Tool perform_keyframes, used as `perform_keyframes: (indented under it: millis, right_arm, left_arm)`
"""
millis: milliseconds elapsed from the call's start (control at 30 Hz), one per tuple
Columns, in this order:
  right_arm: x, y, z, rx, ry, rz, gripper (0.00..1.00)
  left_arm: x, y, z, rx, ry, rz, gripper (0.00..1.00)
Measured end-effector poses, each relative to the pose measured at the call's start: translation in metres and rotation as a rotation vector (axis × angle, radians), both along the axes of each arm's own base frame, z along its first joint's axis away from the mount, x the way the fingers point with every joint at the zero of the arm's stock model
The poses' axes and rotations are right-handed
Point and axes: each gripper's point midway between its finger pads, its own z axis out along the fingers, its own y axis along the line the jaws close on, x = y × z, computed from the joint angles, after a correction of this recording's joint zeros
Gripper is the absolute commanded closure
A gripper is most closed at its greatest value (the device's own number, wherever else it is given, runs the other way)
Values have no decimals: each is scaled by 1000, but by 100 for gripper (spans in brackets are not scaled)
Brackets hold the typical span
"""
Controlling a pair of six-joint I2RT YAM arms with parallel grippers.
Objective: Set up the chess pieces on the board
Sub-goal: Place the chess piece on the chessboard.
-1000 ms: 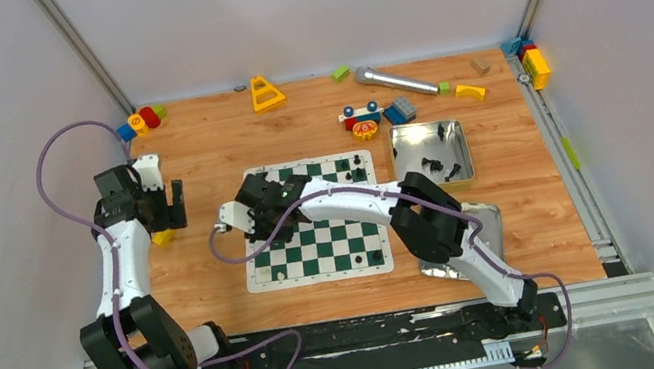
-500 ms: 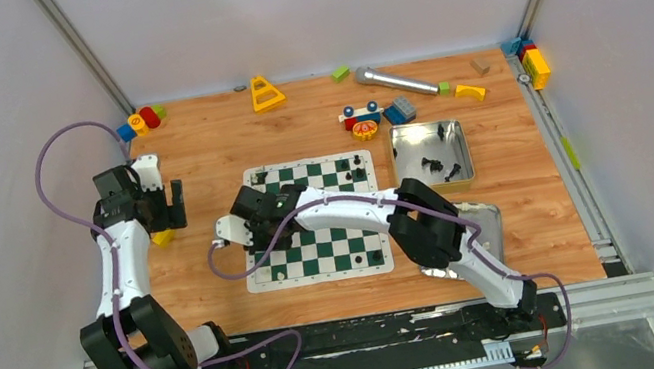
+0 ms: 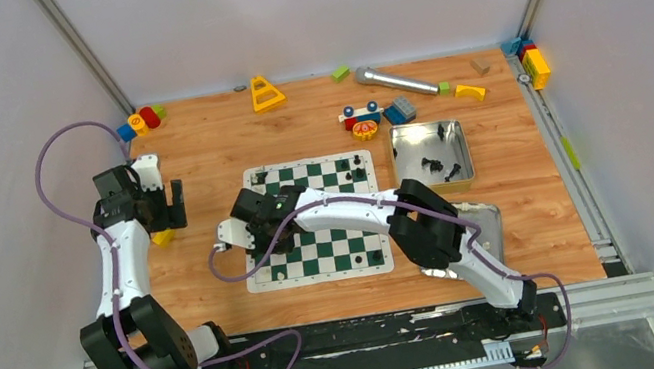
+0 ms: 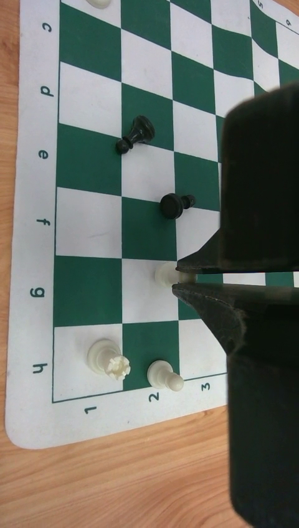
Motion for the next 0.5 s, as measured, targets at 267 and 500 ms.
perform_keyframes:
  millis: [267,500]
  right_arm:
    - [-5,5,8,13,16,14,96]
    - [-9,6,0,1,32,23,92]
  left_arm:
    - [0,0,0,-1,0,-1,7]
    - [0,0,0,-2,-1,-2,7]
